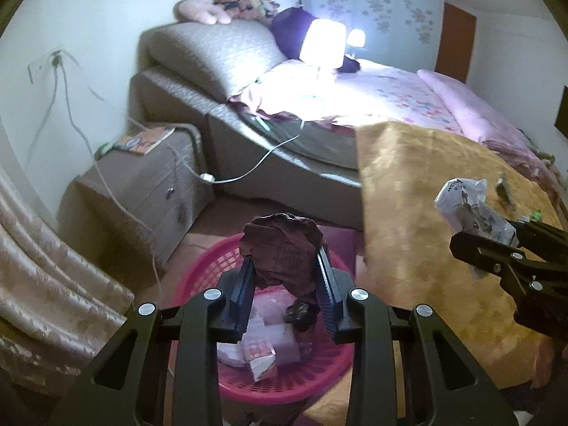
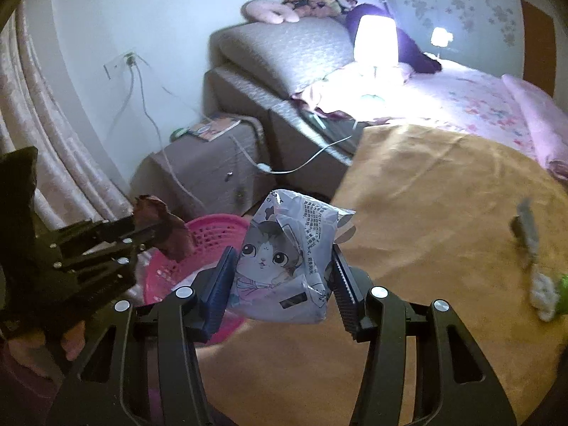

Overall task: Collect trash
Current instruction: 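Carry cloth and cat-print bag to the pink wastebasket and open both tools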

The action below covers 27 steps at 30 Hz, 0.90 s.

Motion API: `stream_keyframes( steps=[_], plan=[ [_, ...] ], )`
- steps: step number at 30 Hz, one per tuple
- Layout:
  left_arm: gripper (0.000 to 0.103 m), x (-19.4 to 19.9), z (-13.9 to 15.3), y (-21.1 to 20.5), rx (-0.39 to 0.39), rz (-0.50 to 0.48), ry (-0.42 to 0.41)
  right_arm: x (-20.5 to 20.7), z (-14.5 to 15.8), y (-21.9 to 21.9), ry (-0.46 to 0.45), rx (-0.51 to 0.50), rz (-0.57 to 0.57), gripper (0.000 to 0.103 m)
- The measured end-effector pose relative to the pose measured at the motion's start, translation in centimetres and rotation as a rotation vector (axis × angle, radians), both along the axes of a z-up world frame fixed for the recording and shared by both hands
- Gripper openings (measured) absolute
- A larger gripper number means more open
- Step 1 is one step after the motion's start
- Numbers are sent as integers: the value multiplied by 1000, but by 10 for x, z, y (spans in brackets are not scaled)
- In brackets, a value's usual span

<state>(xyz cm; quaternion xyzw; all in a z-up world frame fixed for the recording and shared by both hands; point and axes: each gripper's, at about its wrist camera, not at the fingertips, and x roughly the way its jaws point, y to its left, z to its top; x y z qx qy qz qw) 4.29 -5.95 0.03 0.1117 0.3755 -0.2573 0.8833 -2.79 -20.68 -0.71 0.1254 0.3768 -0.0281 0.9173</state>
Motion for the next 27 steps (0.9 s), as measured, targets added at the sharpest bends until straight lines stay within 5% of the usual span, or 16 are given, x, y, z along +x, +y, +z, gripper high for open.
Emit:
stream_keyframes(
  steps=[27],
  plan=[
    [31, 46, -66, 10, 119, 86, 137, 69, -56, 37, 160, 66, 110, 52]
  ],
)
